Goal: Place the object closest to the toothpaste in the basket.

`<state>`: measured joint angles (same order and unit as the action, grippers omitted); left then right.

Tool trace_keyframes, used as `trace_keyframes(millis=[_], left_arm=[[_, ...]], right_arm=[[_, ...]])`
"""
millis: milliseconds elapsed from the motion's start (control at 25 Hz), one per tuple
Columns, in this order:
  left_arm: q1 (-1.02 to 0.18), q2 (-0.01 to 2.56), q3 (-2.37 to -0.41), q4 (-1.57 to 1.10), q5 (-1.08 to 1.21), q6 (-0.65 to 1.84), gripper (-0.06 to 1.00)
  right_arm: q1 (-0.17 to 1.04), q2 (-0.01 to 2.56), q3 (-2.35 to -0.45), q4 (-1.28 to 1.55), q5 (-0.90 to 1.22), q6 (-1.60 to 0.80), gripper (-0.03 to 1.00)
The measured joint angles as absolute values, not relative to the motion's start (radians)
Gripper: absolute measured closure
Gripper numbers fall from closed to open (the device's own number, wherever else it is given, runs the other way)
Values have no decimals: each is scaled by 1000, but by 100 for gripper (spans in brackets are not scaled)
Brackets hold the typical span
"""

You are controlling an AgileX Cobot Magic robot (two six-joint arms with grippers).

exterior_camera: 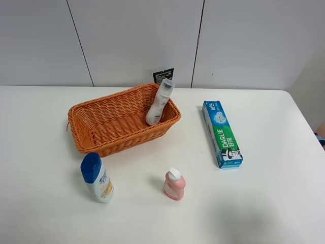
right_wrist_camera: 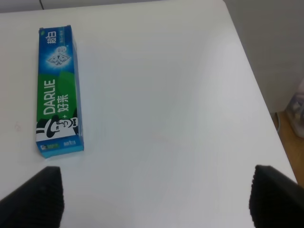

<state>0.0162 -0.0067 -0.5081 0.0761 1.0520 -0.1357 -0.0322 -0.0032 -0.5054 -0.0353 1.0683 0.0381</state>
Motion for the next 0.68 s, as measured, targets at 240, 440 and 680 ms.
trace_keyframes(millis=[240, 440, 680], left_arm=[[16, -7, -508, 76, 1052, -136, -5], [16, -7, -508, 76, 1052, -136, -5], [16, -7, -508, 76, 1052, -136, -5]], right_arm=[[-32, -3, -505, -35, 1068, 38, 19], [-32, -3, -505, -35, 1068, 38, 19], [-32, -3, -505, -35, 1068, 38, 19]])
